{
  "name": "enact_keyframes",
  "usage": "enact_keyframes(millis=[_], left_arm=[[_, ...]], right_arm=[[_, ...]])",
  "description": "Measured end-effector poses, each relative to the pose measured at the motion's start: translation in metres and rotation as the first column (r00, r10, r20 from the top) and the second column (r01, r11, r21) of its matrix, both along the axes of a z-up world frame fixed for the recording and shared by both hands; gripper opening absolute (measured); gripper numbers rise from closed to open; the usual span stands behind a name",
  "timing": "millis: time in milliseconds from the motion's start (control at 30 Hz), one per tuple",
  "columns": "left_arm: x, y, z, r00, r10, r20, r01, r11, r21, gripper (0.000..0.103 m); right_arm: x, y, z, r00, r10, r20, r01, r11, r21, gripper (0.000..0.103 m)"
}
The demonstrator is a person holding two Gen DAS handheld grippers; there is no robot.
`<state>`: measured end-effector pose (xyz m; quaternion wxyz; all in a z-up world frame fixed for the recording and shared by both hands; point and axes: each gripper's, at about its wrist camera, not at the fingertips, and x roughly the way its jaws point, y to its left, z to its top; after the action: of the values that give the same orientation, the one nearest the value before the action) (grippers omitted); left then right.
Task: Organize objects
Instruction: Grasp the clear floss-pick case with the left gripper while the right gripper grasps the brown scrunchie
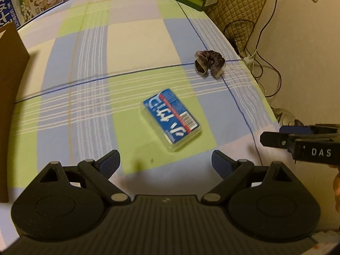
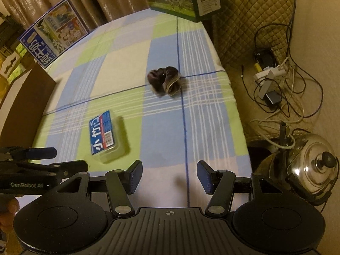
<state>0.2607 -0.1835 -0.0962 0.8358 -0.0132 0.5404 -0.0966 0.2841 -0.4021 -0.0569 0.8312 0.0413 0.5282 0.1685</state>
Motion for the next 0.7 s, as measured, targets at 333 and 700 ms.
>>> enact_keyframes(millis=[333, 700], left_arm=[[0.023, -0.021, -0.013, 1.0, 0.015, 0.01, -0.016, 1.0, 0.018, 0.091], [0.05, -0.028, -0.036, 0.998, 0.057, 0.012, -0.057, 0.998, 0.028, 0.078]], right_arm=[[0.014, -0.005, -0.002, 1.0, -0.013, 0.025, 0.013, 1.0, 0.007, 0.054], [0.034, -0.002, -0.005, 0.998, -0.013, 0.054, 0.013, 1.0, -0.001, 0.054]])
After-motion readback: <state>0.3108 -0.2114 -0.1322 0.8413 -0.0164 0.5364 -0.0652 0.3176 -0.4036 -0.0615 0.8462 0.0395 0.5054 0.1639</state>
